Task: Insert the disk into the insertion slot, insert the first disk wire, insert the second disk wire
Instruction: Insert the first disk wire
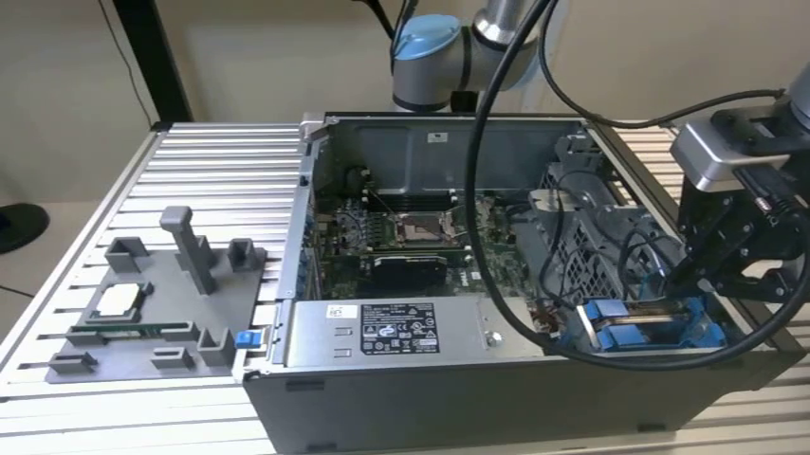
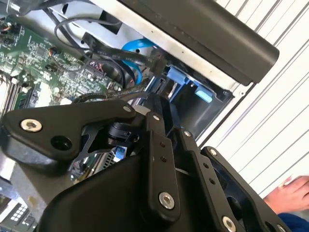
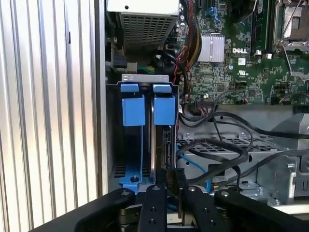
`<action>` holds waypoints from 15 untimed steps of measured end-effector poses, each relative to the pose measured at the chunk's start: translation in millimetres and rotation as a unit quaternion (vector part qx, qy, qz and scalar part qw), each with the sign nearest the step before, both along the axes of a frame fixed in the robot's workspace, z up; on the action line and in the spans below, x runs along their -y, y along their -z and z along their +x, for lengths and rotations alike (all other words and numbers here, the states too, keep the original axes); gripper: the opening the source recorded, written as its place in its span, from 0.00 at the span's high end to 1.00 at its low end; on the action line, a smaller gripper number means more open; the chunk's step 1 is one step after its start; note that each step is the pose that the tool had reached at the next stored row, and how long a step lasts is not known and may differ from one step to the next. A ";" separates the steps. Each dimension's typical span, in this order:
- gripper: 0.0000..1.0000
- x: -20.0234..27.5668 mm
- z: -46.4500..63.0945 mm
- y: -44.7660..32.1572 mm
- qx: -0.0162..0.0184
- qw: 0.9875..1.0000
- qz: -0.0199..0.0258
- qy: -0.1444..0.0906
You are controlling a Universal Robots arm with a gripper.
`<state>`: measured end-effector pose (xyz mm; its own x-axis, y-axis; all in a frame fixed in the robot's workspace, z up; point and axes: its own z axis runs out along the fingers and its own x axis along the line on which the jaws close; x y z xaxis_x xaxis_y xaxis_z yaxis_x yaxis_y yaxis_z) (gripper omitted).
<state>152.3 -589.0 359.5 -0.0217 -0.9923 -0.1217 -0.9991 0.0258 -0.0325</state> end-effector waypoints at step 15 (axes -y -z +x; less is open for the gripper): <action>1.00 -5.1 0.5 10.9 0.000 1.000 0.004 0.000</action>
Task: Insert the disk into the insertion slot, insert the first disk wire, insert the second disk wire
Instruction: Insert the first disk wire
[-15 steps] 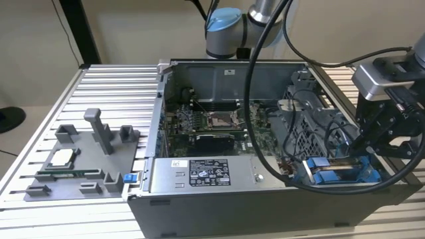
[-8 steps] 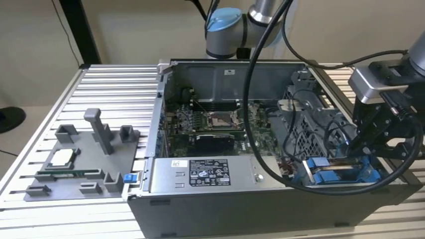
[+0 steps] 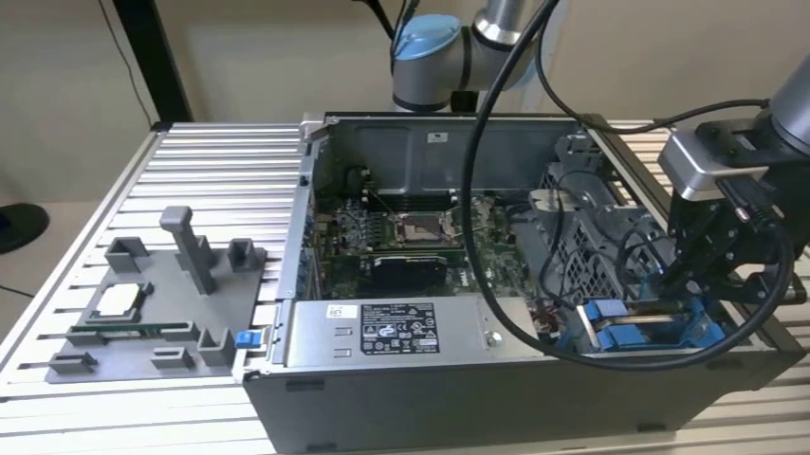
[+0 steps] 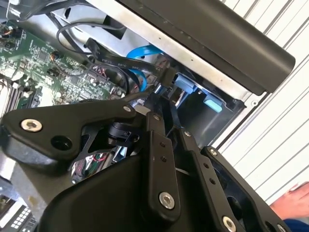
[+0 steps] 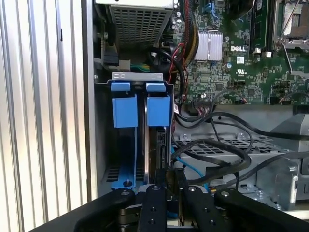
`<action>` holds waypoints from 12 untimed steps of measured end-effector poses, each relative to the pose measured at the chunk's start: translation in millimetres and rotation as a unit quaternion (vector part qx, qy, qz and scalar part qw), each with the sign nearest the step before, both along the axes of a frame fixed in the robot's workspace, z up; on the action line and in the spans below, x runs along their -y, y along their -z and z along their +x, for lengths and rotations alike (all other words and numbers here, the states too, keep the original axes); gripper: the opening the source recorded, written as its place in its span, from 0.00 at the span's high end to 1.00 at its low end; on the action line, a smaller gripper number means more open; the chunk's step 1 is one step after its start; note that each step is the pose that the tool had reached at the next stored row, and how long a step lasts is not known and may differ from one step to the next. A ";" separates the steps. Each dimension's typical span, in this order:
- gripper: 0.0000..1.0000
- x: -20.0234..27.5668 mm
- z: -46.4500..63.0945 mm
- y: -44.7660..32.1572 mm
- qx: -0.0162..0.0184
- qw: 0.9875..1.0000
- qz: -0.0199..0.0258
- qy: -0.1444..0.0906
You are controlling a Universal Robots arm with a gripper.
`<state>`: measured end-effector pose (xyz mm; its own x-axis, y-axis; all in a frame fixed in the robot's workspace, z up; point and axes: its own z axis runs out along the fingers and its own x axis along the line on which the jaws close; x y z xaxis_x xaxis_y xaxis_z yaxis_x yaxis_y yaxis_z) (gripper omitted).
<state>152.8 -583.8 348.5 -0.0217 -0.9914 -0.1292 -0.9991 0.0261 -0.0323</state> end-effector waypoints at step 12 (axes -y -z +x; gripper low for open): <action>1.00 2.8 0.2 5.0 0.000 1.000 0.000 -0.005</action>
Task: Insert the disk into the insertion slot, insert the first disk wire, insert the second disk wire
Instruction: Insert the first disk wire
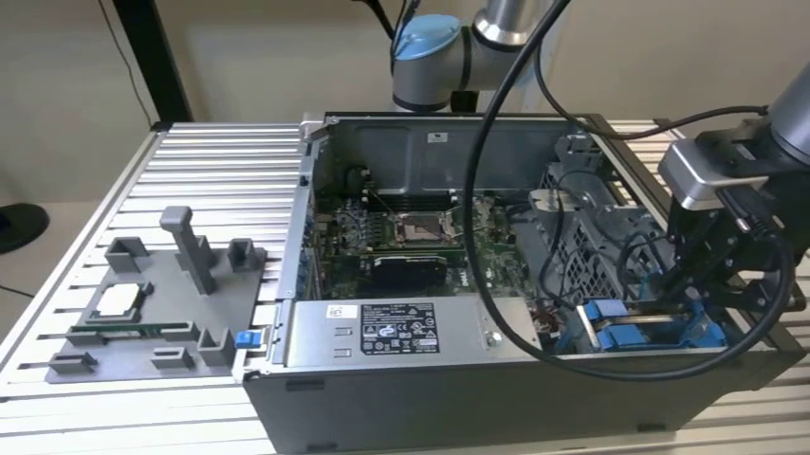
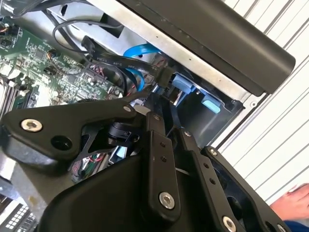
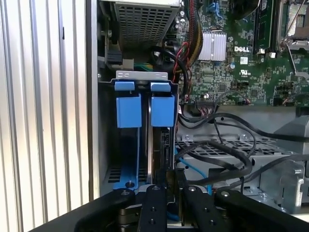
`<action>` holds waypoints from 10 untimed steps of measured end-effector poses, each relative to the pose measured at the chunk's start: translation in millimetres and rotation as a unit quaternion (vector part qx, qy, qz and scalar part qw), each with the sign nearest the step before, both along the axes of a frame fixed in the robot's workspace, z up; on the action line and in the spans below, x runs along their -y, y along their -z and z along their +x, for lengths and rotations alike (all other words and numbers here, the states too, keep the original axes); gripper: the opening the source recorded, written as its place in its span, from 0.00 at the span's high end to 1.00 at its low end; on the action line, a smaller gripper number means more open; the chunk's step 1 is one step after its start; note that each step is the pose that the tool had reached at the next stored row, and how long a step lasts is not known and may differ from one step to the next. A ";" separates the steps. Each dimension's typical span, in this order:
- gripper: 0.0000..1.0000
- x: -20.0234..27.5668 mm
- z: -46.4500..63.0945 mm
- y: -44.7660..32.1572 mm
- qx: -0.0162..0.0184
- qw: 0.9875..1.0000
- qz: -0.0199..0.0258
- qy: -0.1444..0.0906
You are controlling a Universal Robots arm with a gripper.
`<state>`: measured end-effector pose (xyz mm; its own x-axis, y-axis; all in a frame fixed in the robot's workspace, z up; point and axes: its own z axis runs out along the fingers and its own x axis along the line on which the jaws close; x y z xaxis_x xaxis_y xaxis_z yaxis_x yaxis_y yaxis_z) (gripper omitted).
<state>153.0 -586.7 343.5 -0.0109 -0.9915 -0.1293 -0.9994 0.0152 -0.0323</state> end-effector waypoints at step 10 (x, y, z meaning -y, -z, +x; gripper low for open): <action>1.00 0.0 0.0 4.6 0.002 1.000 0.000 0.000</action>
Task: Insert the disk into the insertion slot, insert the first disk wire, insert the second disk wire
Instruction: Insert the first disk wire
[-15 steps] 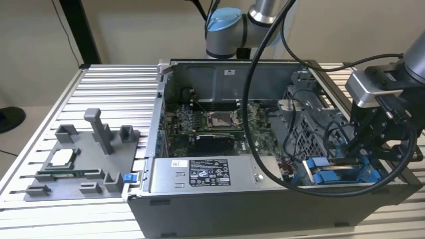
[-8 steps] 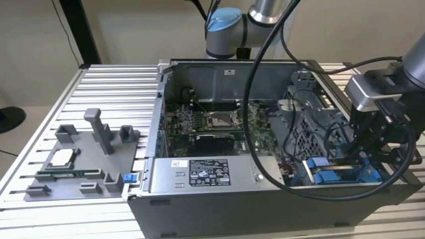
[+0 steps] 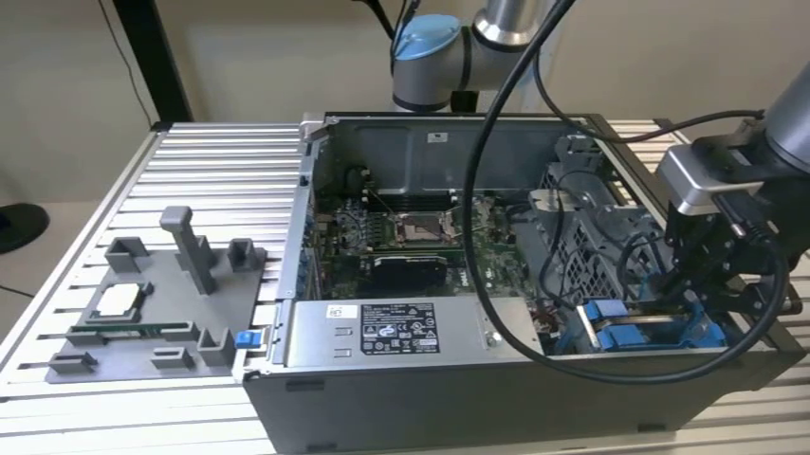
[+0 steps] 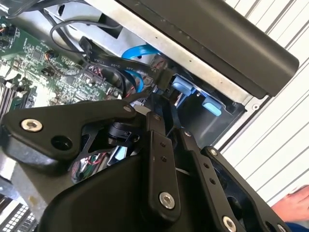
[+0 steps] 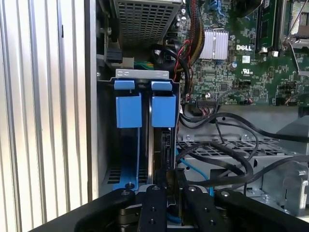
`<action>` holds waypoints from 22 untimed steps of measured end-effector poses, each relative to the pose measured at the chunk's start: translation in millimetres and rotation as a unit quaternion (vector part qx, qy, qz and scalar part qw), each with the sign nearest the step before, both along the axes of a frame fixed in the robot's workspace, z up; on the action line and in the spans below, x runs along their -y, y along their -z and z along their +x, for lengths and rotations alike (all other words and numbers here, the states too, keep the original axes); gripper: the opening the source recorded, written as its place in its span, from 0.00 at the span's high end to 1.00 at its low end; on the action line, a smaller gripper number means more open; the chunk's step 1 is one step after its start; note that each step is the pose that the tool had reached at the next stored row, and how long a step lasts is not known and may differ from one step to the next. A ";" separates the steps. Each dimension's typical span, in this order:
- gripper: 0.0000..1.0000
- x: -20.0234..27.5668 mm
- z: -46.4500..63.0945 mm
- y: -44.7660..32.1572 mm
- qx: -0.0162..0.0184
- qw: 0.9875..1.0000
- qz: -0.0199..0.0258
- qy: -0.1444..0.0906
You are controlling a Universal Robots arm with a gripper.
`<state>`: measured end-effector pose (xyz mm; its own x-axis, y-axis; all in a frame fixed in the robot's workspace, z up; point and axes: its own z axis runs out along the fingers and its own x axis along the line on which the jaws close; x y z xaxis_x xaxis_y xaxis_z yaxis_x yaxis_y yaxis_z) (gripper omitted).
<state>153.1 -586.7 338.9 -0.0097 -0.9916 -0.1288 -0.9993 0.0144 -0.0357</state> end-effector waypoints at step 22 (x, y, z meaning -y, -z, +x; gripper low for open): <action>0.00 -1.0 -0.2 13.6 0.001 1.000 0.001 0.000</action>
<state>152.9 -585.6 325.3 -0.0095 -0.9913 -0.1316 -0.9992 0.0145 -0.0368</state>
